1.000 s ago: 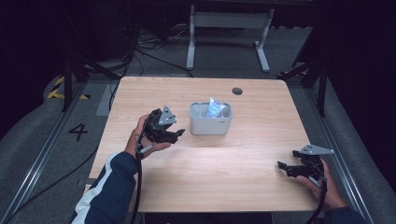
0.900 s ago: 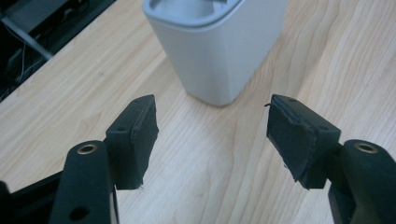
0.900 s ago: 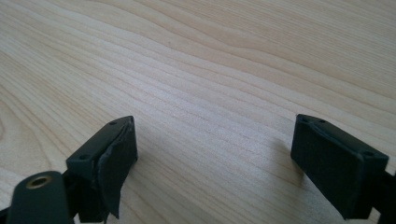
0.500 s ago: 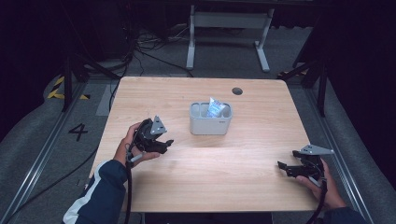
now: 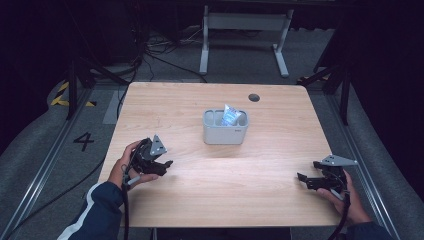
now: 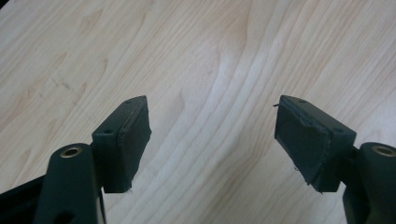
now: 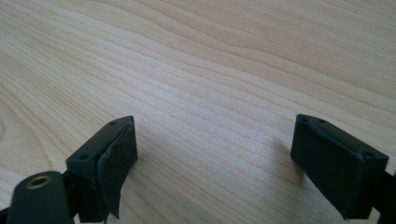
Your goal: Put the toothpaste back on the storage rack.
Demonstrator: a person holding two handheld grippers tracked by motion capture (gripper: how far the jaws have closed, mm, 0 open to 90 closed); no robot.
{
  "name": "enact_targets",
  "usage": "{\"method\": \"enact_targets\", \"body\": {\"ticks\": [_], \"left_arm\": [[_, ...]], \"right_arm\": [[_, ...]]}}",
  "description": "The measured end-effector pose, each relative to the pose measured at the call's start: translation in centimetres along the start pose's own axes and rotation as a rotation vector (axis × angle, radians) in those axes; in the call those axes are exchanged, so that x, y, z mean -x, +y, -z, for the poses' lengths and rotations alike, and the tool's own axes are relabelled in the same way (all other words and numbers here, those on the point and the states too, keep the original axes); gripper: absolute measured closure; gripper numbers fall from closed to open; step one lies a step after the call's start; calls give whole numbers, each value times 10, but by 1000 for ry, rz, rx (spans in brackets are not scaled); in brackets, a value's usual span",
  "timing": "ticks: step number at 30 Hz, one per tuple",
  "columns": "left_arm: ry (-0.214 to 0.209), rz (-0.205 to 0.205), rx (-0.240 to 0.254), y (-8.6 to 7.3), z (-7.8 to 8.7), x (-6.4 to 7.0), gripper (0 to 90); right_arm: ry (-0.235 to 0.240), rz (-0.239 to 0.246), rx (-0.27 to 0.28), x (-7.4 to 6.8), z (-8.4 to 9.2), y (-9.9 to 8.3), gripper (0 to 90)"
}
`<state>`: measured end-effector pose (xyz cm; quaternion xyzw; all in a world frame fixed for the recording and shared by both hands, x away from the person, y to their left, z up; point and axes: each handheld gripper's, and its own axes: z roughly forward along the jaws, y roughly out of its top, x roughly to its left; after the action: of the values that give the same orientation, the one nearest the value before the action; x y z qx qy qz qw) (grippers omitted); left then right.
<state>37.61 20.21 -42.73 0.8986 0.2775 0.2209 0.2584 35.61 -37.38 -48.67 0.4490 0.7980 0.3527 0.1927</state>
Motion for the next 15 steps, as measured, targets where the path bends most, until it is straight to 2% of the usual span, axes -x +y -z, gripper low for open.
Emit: {"method": "enact_targets", "body": {"ticks": [5,9,11,13,15], "left_arm": [[3,23,-5,-18,5,2,261],[-23,82,5,-35,6,6,248],[-24,85,7,-39,6,7,242],[-27,108,3,-49,8,10,230],[-33,117,8,-52,10,11,227]], "right_arm": [[-1,-1,0,0,0,0,148],[-1,-2,0,0,0,0,149],[-2,-3,0,0,0,0,149],[-2,-3,0,0,0,0,148],[-3,-3,-1,0,0,0,149]]}}
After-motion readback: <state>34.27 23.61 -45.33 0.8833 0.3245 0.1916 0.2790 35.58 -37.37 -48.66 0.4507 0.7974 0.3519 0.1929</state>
